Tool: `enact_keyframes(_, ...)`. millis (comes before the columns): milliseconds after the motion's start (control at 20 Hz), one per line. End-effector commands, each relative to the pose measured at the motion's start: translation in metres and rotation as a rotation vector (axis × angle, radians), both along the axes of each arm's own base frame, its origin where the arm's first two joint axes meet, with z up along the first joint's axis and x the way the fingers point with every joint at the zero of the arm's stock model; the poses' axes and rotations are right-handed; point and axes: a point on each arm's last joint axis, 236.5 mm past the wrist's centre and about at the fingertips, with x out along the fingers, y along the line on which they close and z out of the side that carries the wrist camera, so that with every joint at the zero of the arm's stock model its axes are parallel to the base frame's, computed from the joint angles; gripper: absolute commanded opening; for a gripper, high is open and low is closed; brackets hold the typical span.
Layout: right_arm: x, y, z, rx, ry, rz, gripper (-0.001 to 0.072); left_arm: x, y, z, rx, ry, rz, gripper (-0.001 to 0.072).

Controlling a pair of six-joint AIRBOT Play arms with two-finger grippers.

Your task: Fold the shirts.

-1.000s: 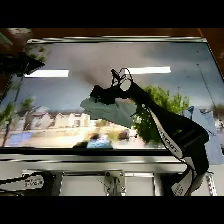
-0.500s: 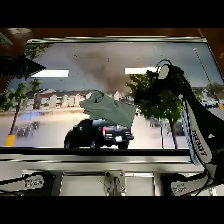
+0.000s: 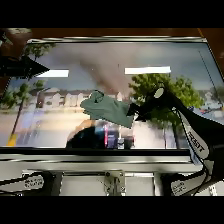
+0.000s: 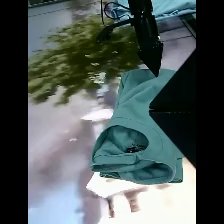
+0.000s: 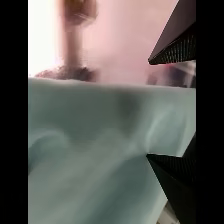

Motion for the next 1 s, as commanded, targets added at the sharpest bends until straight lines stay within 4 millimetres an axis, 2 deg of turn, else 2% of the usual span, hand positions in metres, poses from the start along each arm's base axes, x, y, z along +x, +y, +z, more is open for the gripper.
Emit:
enact_keyframes(0, 0.013, 0.026, -0.009, 0.090, -0.038, -0.055, 0.0401, -0.001, -0.006, 0.000, -0.001, 0.002, -0.014, 0.0036)
enact_keyframes(50, 0.019, 0.025, -0.006, 0.089, -0.058, -0.067, 0.0156, -0.001, -0.007, 0.000, -0.001, 0.001, -0.016, 0.0036)
enact_keyframes(100, 0.025, 0.022, -0.002, 0.090, -0.079, -0.071, 0.0058, -0.001, -0.007, 0.000, -0.001, 0.002, -0.016, 0.0036)
enact_keyframes(200, 0.043, 0.015, 0.018, 0.103, -0.166, -0.047, 0.0059, -0.001, -0.007, 0.000, -0.001, 0.002, -0.016, 0.0036)
enact_keyframes(250, 0.052, 0.008, 0.039, 0.120, -0.219, -0.028, 0.0059, -0.001, -0.007, 0.000, -0.001, 0.002, -0.016, 0.0036)
enact_keyframes(300, 0.061, -0.001, 0.063, 0.138, -0.269, -0.019, 0.0059, -0.002, -0.007, 0.000, -0.001, 0.002, -0.016, 0.0036)
enact_keyframes(400, 0.078, -0.032, 0.125, 0.160, -0.376, -0.045, 0.0060, -0.002, -0.007, 0.000, -0.001, 0.002, -0.016, 0.0036)
enact_keyframes(550, 0.089, -0.114, 0.208, 0.132, -0.515, -0.198, 0.0059, -0.002, -0.007, 0.000, -0.001, 0.002, -0.016, 0.0036)
enact_keyframes(650, 0.079, -0.177, 0.244, 0.102, -0.554, -0.344, 0.0059, -0.002, -0.008, 0.000, -0.002, 0.004, -0.019, 0.0037)
enact_keyframes(750, 0.059, -0.239, 0.265, 0.045, -0.585, -0.476, 0.0059, -0.004, -0.009, -0.001, -0.002, 0.009, -0.027, 0.0036)
enact_keyframes(850, 0.036, -0.295, 0.277, -0.018, -0.599, -0.602, 0.0059, -0.007, -0.010, -0.002, -0.002, 0.017, -0.038, 0.0036)
enact_keyframes(950, 0.013, -0.339, 0.280, -0.067, -0.591, -0.711, 0.0060, -0.009, -0.011, -0.002, -0.003, 0.023, -0.047, 0.0036)
